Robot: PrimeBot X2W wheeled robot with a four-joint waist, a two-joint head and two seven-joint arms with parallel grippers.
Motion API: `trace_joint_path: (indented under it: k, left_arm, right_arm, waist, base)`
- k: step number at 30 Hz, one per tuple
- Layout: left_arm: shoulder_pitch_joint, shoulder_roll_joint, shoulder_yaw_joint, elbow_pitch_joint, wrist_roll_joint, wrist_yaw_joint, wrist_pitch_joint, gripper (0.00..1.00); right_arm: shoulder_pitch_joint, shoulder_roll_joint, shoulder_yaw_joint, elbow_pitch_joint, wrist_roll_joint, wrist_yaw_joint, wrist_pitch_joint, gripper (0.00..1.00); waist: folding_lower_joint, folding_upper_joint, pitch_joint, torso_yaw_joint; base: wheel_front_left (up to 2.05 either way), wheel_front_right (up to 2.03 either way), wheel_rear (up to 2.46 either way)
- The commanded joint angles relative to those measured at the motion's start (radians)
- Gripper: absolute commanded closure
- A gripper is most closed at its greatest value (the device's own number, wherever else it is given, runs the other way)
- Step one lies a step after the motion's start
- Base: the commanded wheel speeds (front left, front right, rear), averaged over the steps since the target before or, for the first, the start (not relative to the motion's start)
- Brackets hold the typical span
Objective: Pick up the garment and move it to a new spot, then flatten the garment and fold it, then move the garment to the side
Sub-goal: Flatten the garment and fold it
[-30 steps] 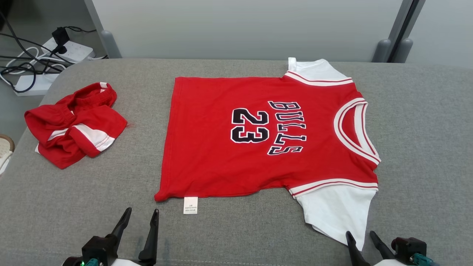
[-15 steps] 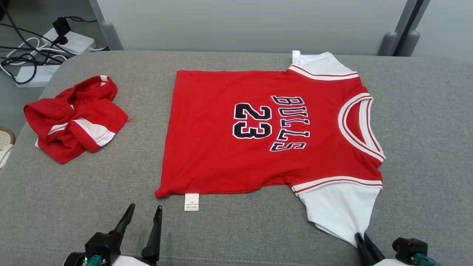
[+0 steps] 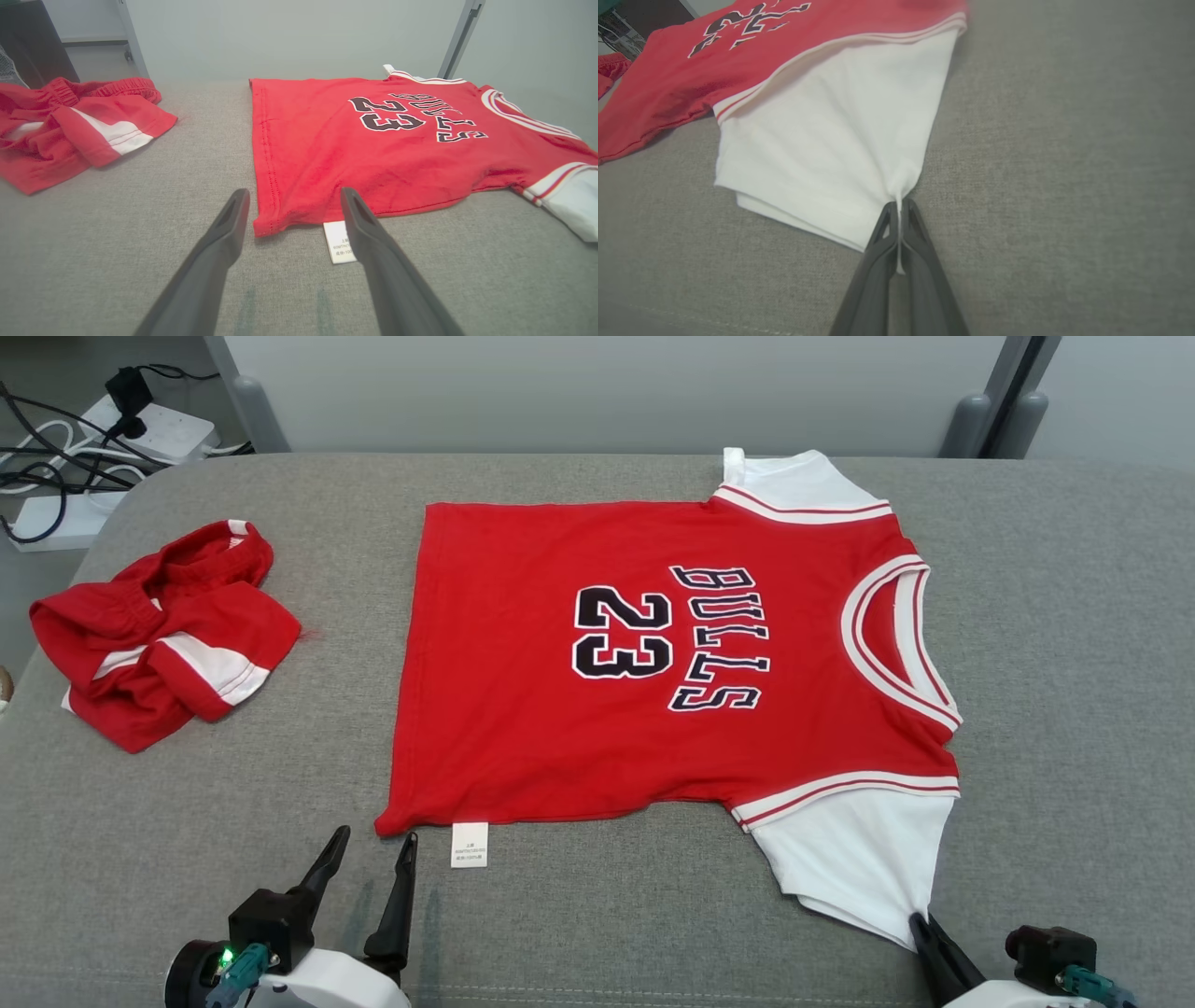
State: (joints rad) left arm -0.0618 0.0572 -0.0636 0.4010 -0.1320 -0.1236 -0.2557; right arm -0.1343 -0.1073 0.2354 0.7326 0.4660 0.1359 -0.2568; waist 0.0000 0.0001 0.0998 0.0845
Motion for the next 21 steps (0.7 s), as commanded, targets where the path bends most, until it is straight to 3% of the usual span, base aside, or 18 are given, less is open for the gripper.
trace_joint_path:
  k: [1, 21]
  left_arm:
    - [-0.052, 0.019, 0.032, -0.006, 0.001, -0.007, -0.006, 0.00]
    - [-0.182, 0.013, 0.076, 0.265, -0.116, -0.007, -0.006, 0.00]
  right_arm:
    - [-0.004, -0.027, 0.012, -0.003, 0.000, -0.005, -0.005, 1.00]
    - [-0.006, -0.075, 0.015, -0.027, -0.015, -0.005, -0.005, 1.00]
  waist:
    - [0.0000, -0.0001, 0.004, -0.009]
    - [0.0000, -0.0001, 0.054, -0.087]
  base:
    - [0.00, 0.00, 0.00]
    - [0.00, 0.00, 0.00]
